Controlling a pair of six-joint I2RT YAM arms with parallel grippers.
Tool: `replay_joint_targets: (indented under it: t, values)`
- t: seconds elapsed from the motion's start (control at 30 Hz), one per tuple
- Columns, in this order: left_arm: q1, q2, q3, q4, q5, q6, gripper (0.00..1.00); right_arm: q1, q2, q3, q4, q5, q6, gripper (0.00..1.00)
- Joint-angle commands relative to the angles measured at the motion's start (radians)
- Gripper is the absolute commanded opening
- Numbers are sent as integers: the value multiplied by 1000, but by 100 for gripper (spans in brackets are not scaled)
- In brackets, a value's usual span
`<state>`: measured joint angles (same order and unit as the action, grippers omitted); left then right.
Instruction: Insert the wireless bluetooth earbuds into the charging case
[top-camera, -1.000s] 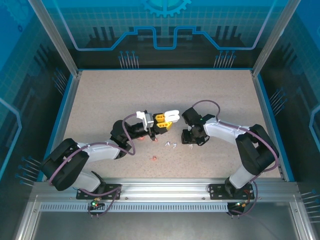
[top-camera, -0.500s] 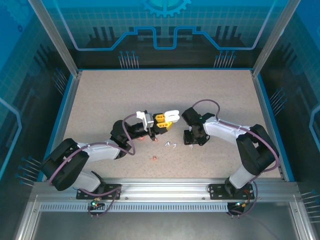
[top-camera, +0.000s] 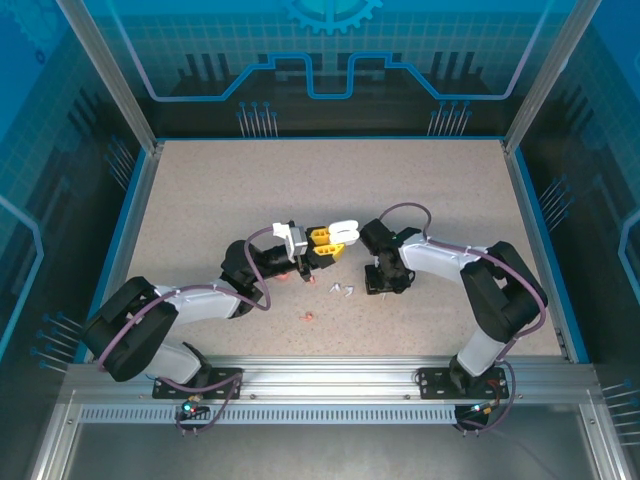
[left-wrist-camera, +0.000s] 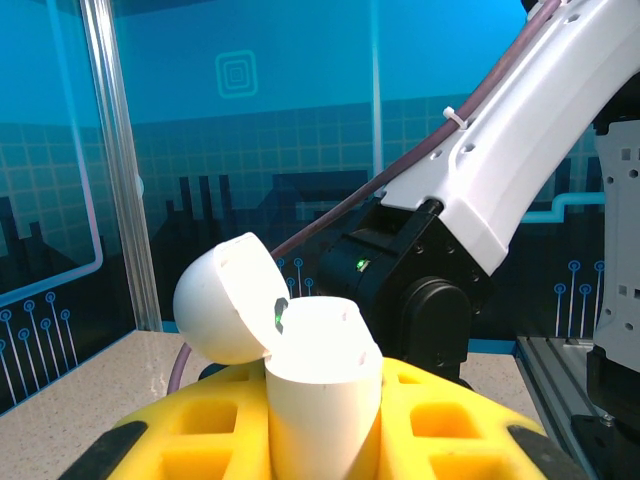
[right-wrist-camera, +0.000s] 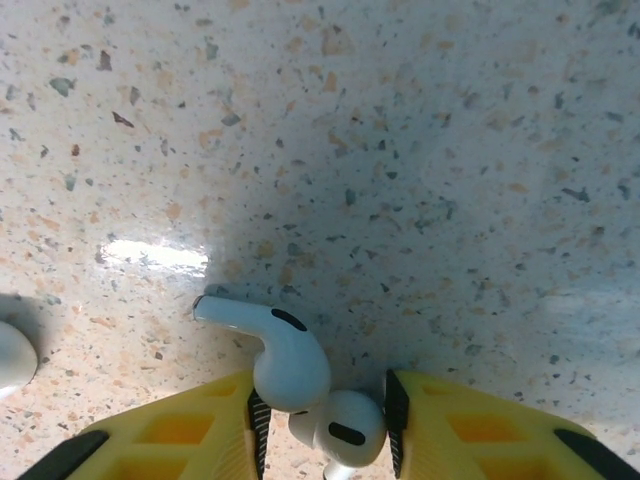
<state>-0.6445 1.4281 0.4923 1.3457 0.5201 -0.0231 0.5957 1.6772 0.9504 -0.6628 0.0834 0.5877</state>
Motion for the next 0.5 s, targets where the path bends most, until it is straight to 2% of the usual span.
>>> replay_joint_targets:
  t: [0.0,0.47]
  values:
    - [-7,3,-12,53,7,18,0,17,25,17,-24,1,14,37]
    - [-7,0,-15,53,4,21,0,21,-2,21,-56,12,-2,27]
